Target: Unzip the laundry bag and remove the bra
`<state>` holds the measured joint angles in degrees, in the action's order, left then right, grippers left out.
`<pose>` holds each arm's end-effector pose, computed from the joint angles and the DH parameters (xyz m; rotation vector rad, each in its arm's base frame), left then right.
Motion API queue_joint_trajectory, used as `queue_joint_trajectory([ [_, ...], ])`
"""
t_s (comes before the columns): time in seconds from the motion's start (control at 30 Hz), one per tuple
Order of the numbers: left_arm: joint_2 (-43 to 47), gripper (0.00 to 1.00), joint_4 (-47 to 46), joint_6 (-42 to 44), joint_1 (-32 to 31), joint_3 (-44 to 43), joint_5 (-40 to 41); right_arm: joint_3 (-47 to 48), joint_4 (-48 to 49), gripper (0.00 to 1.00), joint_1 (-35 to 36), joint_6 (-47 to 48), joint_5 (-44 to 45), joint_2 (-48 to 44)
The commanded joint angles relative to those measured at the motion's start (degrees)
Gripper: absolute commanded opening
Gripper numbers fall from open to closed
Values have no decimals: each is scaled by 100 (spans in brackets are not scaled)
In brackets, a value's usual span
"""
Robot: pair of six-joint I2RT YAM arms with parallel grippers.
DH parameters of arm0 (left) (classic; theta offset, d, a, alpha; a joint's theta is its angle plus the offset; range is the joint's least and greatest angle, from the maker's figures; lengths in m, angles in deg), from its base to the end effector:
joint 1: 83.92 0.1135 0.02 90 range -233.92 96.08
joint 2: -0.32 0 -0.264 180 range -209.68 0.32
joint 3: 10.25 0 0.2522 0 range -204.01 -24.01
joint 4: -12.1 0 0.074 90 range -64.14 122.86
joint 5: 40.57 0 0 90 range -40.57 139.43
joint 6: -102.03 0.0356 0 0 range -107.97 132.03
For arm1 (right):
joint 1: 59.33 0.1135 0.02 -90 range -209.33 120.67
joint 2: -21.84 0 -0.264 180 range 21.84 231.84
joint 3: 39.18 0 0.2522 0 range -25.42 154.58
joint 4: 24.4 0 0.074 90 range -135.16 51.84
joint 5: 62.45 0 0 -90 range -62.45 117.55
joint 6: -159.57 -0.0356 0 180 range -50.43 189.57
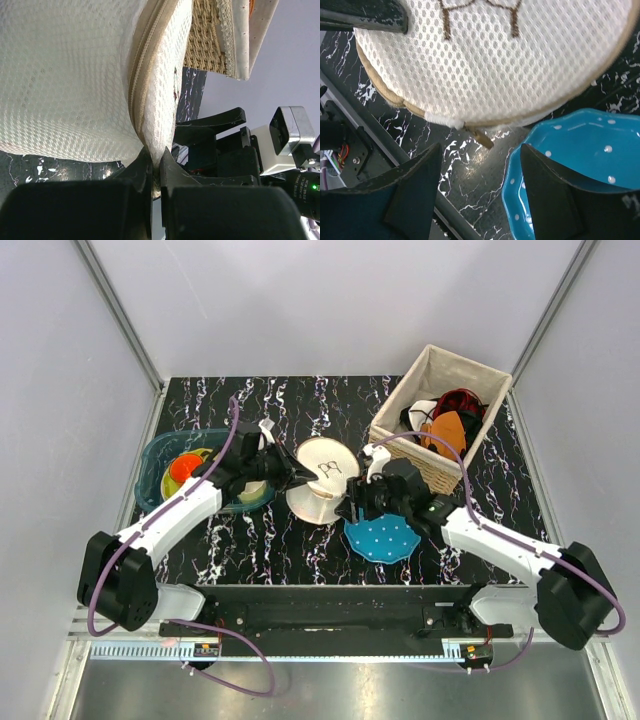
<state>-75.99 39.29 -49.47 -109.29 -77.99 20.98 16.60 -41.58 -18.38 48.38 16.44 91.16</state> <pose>0.2569 -0.1406 0.2709 -0.4574 2.4286 -1.3141 0.1961 0.1793 0.2458 -0.4999 2.1571 0.8334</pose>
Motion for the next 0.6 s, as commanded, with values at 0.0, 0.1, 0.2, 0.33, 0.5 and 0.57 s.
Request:
queue_joint_trajectory([
  [0.0,90,0,-192,67,40,-342,-91,491,465,69,80,440,-136,292],
  [0.1,73,0,-200,67,40,-333,-100,483,675,63,89,318,-321,363],
  [0.2,46,0,-227,67,40,-324,-126,439,755,55,89,247,-269,354],
  [0.33,46,0,-245,67,40,-307,-144,386,817,36,89,273,-163,275],
  [0.5,46,0,-236,68,58,-342,-135,334,703,18,97,265,-66,205],
  [0.57,38,0,-236,94,75,-359,-152,263,668,11,89,265,30,143],
])
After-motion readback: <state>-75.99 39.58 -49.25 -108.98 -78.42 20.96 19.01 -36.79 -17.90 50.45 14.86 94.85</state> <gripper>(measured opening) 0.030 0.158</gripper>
